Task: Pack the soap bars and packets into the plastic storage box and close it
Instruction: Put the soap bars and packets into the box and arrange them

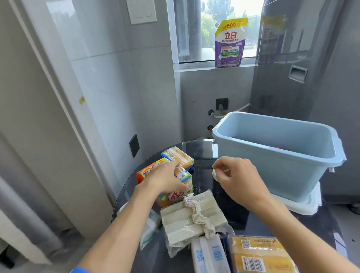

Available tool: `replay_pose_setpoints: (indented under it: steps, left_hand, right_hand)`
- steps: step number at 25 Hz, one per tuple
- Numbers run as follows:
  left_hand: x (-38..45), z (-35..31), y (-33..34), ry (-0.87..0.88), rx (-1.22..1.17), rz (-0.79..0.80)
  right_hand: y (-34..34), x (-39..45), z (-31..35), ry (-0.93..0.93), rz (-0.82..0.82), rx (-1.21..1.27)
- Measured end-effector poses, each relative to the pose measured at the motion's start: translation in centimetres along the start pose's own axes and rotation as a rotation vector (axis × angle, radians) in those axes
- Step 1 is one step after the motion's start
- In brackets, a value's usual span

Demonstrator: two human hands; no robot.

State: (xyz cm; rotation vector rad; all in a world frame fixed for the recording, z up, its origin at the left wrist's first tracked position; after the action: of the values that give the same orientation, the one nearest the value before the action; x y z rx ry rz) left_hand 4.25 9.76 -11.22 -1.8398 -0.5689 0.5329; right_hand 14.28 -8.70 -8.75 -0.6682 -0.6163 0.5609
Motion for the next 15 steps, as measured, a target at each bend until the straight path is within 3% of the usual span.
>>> replay_pose_setpoints:
  steps: [2, 6, 11, 13, 15]
  left_hand:
    - [0.0, 1.0, 1.0, 0.025, 0.125, 0.019]
    - [0.8, 1.5, 1.0, -0.018, 0.143, -0.056]
    - [2.3, 0.5, 1.0, -0.033, -0.048, -0.119]
    - [3.5, -0.7, 1.8, -0.025, 0.030, -0.163]
    - [5.4, -2.0, 2.7, -0.050, 0.176, -0.101]
  right_hand:
    - [1.0, -0.1, -0.2, 0.002, 0.033, -0.010]
    - [1.9, -0.3, -0.8, -0.001, 0.100, -0.071]
    - [1.9, -0.7, -1.9, 0.014, 0.140, -0.090]
    - [1.9, -0.5, -2.0, 0.014, 0.146, -0.086]
    - [2.2, -0.3, -2.0, 0.009, 0.144, -0.077]
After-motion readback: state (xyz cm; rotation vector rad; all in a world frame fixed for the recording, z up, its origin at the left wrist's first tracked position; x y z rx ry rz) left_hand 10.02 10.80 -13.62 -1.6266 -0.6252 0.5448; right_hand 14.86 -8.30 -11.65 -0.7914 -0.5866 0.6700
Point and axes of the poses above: each hand's wrist, its own x-axis towards the middle knuckle, its own y-axis out of the palm, z = x × y, the point moved 4 cm from there along x, towards the middle knuckle, and after that the axes turned 2 degrees about y, right-handed, at the moved point
